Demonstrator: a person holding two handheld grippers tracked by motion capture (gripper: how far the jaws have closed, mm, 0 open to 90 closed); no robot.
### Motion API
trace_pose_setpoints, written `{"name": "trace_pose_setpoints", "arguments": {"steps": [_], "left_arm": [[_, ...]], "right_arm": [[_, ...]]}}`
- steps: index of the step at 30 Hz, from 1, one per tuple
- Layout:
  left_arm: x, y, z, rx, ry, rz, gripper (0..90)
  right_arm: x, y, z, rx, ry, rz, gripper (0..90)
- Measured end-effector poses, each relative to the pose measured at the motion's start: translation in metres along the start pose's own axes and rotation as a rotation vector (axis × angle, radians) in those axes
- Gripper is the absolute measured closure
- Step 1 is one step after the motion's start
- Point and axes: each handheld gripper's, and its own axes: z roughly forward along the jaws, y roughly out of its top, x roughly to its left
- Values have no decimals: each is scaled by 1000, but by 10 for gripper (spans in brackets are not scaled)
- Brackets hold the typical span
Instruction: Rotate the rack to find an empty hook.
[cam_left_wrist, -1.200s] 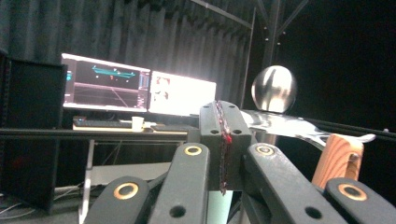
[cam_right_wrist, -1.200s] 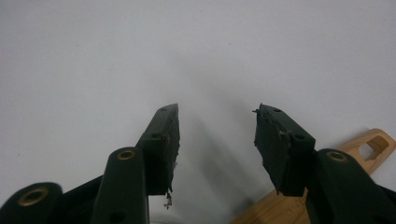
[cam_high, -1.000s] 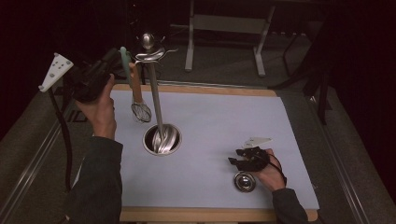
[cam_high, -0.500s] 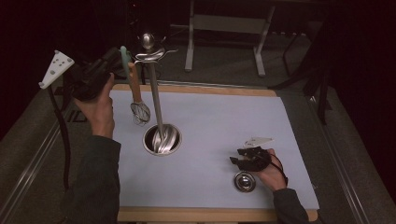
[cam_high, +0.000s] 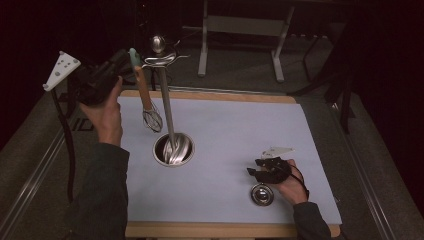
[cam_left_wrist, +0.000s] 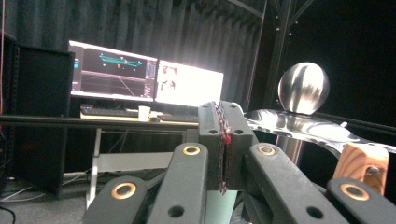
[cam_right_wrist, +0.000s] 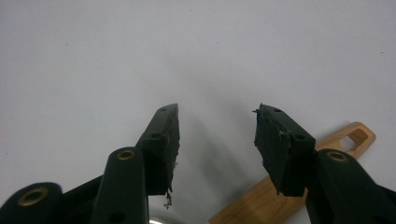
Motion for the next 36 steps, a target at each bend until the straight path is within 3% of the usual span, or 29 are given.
{"name": "trace_pose_setpoints", "arguments": {"steps": [6, 18, 29, 36], "left_arm": [[4, 1, -7, -1, 8, 5, 889], [16, -11, -22, 65, 61, 32, 883], [14, -26, -27, 138, 57, 76, 871], [17, -37, -31, 163, 54, 64, 866]], "right_arm": [[-2, -1, -2, -5, -4, 6, 491], [-5, -3, -5, -8, -10, 19, 488], [-9, -4, -9, -12, -18, 28, 487], [-11, -5, -12, -18, -24, 33, 487]]}}
